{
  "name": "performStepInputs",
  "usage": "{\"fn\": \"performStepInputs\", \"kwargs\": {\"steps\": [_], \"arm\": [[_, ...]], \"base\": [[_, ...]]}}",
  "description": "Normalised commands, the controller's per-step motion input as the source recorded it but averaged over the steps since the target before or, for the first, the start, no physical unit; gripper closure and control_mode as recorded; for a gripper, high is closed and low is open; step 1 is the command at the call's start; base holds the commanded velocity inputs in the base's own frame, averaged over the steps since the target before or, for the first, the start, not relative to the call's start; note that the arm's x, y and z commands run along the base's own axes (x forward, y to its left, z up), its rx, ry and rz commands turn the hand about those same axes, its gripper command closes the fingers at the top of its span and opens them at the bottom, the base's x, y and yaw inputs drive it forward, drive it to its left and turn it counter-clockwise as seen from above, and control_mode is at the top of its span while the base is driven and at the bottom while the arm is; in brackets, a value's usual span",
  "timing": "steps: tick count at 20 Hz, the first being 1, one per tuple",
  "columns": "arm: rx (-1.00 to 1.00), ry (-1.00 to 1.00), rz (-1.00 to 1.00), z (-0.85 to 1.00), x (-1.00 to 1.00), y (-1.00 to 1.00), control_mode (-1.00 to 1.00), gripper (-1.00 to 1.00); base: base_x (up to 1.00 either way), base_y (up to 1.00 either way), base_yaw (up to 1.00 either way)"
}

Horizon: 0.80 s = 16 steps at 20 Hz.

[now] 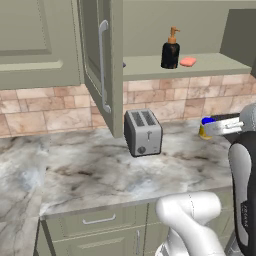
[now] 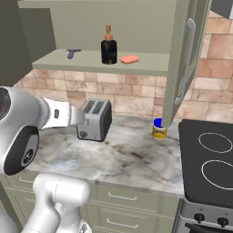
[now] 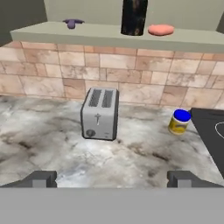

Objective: Pick the bar soap and soap dispenser from the cabinet and place them on the counter.

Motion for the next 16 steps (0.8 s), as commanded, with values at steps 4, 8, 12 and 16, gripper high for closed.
{"fn": "performStepInputs", "kwargs": {"steps": [4,8,12,16], "arm": [[0.02,-0.01,-0.05,0.00,0.26,-0.02,-1.00,-1.00],[-0.01,0.00,-0.05,0.12,0.12,0.00,-1.00,-1.00],[-0.02,0.00,-0.09,0.09,0.02,0.00,-1.00,-1.00],[0.00,-0.01,-0.17,0.15,0.15,0.05,-1.00,-1.00]], "base": [[0.00,0.00,0.00],[0.00,0.00,0.00],[0.00,0.00,0.00],[0.00,0.00,0.00]]}}
